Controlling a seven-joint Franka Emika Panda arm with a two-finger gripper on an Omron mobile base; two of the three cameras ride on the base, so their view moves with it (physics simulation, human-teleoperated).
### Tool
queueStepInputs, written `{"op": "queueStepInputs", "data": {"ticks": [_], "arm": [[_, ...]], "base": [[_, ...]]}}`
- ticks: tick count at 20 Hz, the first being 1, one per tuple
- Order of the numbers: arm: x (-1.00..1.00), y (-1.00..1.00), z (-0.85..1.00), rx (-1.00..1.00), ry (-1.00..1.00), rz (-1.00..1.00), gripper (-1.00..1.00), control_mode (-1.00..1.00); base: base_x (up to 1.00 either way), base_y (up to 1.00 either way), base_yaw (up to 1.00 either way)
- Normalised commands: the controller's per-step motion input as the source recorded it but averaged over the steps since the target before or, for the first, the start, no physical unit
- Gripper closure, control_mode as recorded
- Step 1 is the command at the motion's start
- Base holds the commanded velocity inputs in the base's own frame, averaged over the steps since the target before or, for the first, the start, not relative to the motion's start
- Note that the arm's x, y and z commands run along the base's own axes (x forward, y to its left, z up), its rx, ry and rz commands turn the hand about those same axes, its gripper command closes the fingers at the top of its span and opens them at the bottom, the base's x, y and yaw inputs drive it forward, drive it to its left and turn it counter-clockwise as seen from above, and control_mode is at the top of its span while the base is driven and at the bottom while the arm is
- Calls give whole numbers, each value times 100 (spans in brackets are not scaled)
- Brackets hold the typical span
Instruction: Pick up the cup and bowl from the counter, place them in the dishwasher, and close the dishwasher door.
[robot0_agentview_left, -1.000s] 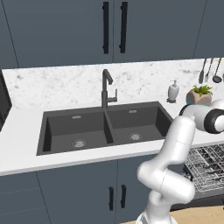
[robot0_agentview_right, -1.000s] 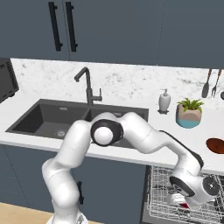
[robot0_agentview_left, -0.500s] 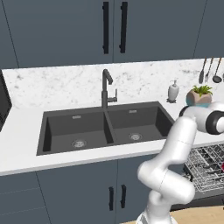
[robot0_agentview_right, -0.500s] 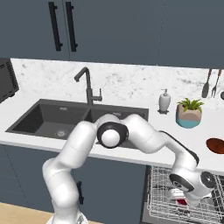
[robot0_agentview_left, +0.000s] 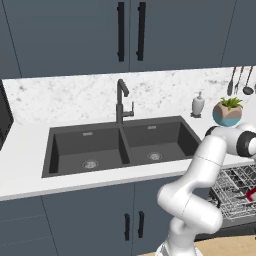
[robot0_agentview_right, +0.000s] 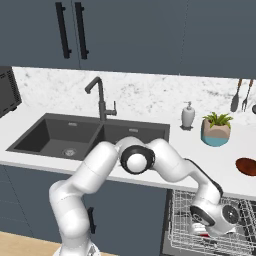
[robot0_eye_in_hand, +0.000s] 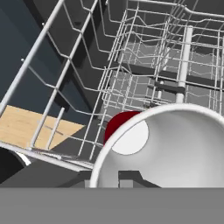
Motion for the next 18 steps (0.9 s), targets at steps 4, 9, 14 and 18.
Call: {"op": "queueStepInputs", "data": {"ticks": [4,9,14,18], "arm": [[0,4,-44,0,5,0,100,-100],[7,9,-21,0,22,0,100,-100],[0,10,-18,0,24,0,100,-100],[0,6,0,0,1,0,100,-100]], "base": [[0,0,0],[0,0,0],[0,0,0],[0,0,0]]}}
